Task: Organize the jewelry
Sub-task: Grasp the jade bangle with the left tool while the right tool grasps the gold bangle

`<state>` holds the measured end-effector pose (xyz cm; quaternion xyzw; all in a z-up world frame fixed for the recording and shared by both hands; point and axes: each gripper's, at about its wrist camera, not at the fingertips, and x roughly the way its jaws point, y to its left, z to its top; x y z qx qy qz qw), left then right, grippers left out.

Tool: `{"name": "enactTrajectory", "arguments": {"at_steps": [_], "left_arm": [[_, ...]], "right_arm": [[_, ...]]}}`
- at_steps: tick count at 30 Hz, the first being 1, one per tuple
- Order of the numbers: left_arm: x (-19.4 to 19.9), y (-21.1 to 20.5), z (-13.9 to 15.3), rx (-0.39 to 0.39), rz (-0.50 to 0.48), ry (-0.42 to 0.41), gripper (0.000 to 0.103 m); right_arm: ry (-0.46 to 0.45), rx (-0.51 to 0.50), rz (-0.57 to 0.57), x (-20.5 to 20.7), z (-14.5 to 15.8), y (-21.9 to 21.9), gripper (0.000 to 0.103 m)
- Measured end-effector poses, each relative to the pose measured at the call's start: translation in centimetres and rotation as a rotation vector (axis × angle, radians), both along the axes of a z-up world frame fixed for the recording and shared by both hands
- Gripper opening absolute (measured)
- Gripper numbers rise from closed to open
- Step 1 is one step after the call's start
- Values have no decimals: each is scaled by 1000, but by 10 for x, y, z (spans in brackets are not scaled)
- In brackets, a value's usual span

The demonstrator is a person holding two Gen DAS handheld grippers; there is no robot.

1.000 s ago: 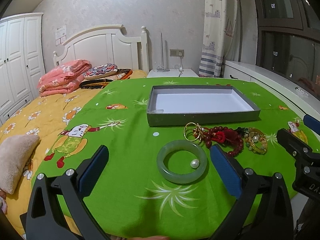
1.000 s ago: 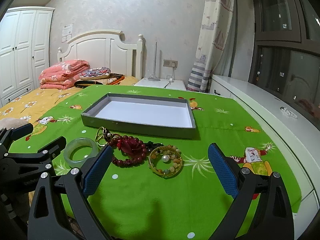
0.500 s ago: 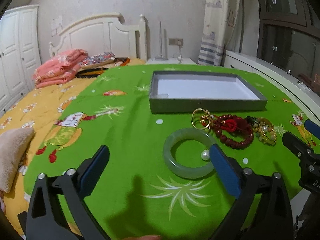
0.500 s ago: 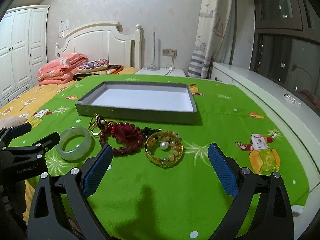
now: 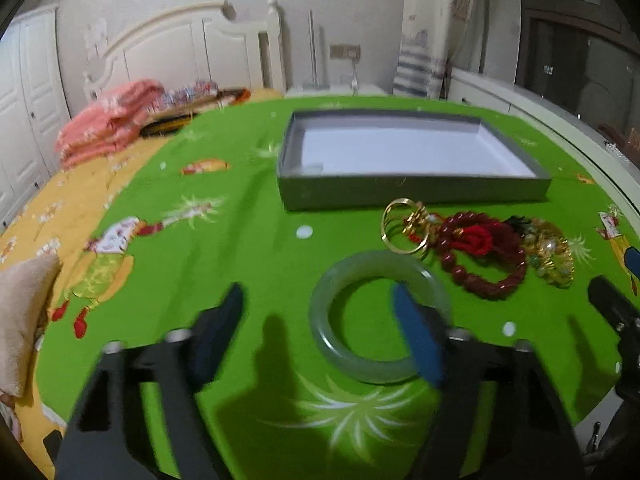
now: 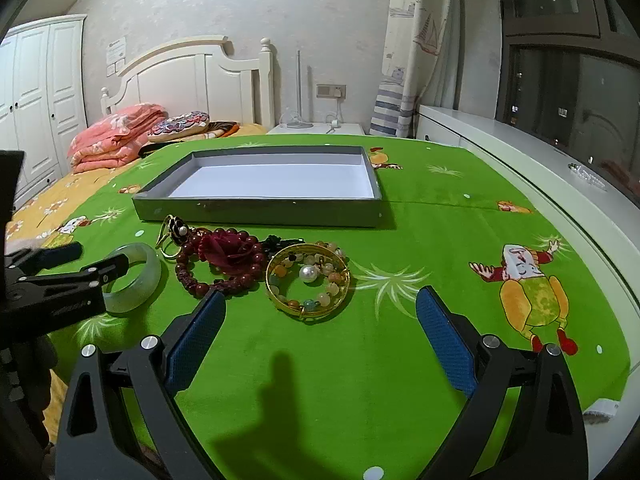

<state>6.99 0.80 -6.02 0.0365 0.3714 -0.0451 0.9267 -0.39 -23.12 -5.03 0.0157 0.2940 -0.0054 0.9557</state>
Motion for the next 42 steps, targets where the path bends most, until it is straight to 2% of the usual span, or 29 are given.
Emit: {"name": "enactTrajectory", "arguments": {"at_steps": [1, 3, 6, 9, 10, 11, 13, 14, 18, 21, 23, 24, 26, 28, 30, 31, 34, 42], "left_arm": [[5, 3, -4, -11, -5, 29, 50], [8, 7, -7, -30, -6, 39, 48], [10, 7, -11, -8, 5, 22, 49], [12, 9, -13, -5, 30, 15, 55], [13, 10, -14, -6, 46, 14, 61], [13, 12, -14, -10, 66, 17, 73], [15, 21, -15, -33, 112, 38, 87], [17, 23, -15, -30, 107, 55, 90], [19, 25, -16, -23, 101, 78, 95], [18, 26, -15, -20, 92, 77, 94], [15, 24, -14, -18, 73, 71, 86], [12, 21, -13, -17, 49, 66, 80], [8, 13, -10, -14, -6, 52, 55], [6, 7, -10, -12, -40, 41, 48], [5, 6, -11, -22, -67, 20, 39], [3, 6, -12, -30, -86, 6, 20], [3, 8, -12, -77, -119, -4, 17], [-1, 12, -7, -146, -141, -29, 15]], "right_arm": [[2, 0, 2, 1, 0, 0, 90], [4, -7, 6, 1, -1, -1, 90], [19, -11, -2, 6, -3, -7, 90], [45, -14, -25, 13, -5, -15, 90], [48, -16, -27, 15, -6, -16, 90], [55, -13, -29, 18, -6, -18, 89], [59, 4, -37, 21, -5, -23, 87], [59, 11, -36, 22, -4, -24, 84], [53, -22, 38, 27, 2, -8, 73], [69, -75, 117, 34, -1, 14, 59], [95, -75, 139, 40, -5, 19, 46], [114, -76, 146, 45, -8, 21, 44], [142, -93, 152, 54, -13, 24, 35], [159, -99, 160, 58, -16, 27, 31], [170, -110, 174, 63, -18, 31, 23], [171, -118, 181, 64, -20, 33, 16], [147, -132, 181, 61, -21, 36, 12], [69, -90, 170, 48, -11, 24, 12]]}}
